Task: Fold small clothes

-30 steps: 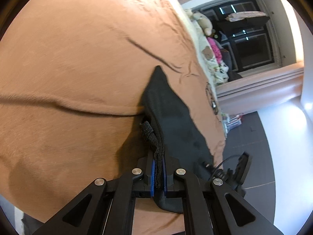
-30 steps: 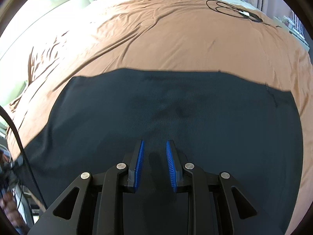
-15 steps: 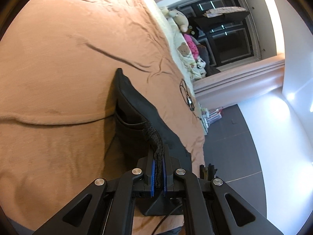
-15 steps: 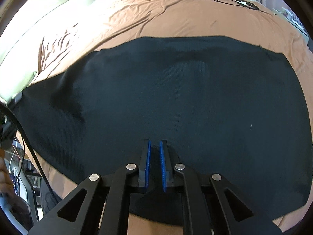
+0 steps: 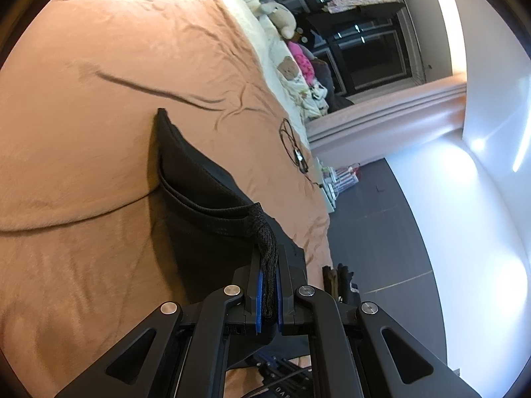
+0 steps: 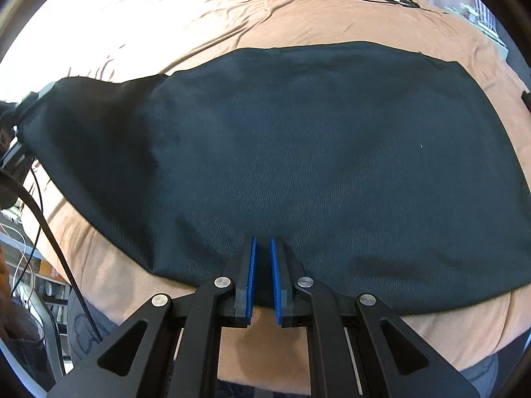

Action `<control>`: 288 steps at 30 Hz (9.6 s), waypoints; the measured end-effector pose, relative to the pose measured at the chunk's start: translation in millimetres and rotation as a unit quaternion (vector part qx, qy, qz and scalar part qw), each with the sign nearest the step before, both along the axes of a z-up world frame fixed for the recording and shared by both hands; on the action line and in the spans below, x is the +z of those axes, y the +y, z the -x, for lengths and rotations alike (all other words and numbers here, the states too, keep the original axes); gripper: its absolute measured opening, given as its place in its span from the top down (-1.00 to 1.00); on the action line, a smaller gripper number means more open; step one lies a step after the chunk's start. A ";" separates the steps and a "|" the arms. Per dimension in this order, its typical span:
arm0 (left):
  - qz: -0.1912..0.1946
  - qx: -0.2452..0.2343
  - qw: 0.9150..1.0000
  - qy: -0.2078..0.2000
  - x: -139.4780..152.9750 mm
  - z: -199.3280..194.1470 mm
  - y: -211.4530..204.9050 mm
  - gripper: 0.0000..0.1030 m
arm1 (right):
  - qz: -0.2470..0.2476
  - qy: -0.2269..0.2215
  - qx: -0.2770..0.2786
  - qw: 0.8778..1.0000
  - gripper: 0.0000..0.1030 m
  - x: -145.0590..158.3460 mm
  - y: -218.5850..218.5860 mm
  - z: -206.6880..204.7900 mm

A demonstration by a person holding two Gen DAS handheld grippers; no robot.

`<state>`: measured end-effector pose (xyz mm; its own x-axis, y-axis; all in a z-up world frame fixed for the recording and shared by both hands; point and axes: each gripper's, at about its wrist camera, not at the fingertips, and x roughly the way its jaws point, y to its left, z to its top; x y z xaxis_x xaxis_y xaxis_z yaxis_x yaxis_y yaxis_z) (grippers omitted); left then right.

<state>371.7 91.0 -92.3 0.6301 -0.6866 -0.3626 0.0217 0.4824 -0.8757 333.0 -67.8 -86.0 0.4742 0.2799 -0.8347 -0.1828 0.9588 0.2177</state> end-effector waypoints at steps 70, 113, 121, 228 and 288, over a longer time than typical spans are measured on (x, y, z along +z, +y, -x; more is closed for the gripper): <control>-0.123 -0.258 0.958 0.018 8.9 -40.6 -339.7 0.89 | -0.157 -0.069 -0.133 0.976 0.04 38.6 -268.6 108.4; -0.189 -0.134 0.965 0.122 -64.3 -0.5 -183.0 0.31 | 0.027 -0.056 0.034 0.998 0.19 48.1 -213.9 43.2; -0.193 -0.145 0.960 0.138 -77.7 -0.1 -186.6 0.51 | 0.055 -0.046 0.060 0.996 0.21 44.0 -201.6 21.1; -0.157 -0.084 0.977 0.119 -72.2 -55.8 -91.5 0.61 | 0.168 -0.047 0.222 0.959 0.62 31.7 -22.8 -46.9; -0.246 -0.125 0.953 0.125 -76.4 -104.5 -189.0 0.61 | 0.115 -0.068 -0.010 0.991 0.66 67.7 -170.7 -165.1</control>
<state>476.2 -98.0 -168.7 0.3209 -0.5128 -0.7963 0.0100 0.8425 -0.5385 498.1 -238.4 -18.2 0.5896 0.0786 -0.8039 -0.1749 0.9841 -0.0320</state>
